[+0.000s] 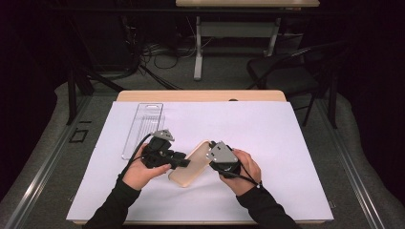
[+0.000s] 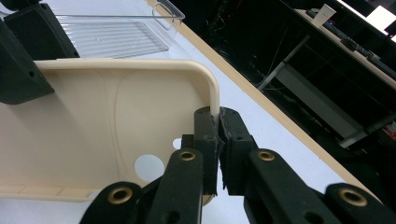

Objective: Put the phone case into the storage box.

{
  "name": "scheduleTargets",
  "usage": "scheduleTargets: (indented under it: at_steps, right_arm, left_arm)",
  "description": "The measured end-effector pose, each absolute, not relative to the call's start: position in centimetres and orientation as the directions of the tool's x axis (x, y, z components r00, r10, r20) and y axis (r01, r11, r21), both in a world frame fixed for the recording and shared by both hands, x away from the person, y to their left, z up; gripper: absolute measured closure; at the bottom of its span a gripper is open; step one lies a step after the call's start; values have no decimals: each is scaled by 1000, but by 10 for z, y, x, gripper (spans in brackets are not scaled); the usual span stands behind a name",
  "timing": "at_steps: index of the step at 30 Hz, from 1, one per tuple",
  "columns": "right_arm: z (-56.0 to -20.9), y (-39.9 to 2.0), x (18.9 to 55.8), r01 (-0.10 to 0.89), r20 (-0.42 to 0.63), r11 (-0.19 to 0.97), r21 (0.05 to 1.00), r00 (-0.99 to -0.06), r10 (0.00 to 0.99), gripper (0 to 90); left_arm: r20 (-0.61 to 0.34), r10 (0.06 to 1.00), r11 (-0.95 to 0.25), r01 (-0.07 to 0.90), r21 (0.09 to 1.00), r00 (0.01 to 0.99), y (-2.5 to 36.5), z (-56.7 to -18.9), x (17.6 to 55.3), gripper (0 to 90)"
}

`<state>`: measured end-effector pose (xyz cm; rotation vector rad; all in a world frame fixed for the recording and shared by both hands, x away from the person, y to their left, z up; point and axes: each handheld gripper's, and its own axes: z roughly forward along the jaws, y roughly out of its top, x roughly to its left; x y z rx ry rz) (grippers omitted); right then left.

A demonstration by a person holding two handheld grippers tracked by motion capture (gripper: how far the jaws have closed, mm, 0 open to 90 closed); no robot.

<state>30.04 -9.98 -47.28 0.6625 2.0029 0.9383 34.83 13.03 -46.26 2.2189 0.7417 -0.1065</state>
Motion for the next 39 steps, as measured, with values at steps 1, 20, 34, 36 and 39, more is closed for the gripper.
scheduleTargets:
  at_steps: [1,20,34,36,39]
  right_arm:
    - [-473,-100,300,115,-447,587,801,-538,715,869]
    - [-474,-98,299,108,-449,590,800,-544,709,869]
    - [-476,-96,299,108,-450,593,798,-547,706,869]
    - [-476,-96,299,109,-449,592,798,-548,706,869]
    - [-476,-96,299,109,-449,593,798,-549,705,869]
  left_arm:
    - [-303,470,-530,540,654,829,130,-463,349,652]
    - [-347,452,-535,561,631,822,128,-467,351,743]
    - [-351,440,-554,558,618,826,127,-469,351,795]
    - [-339,439,-560,548,621,832,127,-469,351,797]
    - [-320,434,-570,532,626,842,127,-469,351,800]
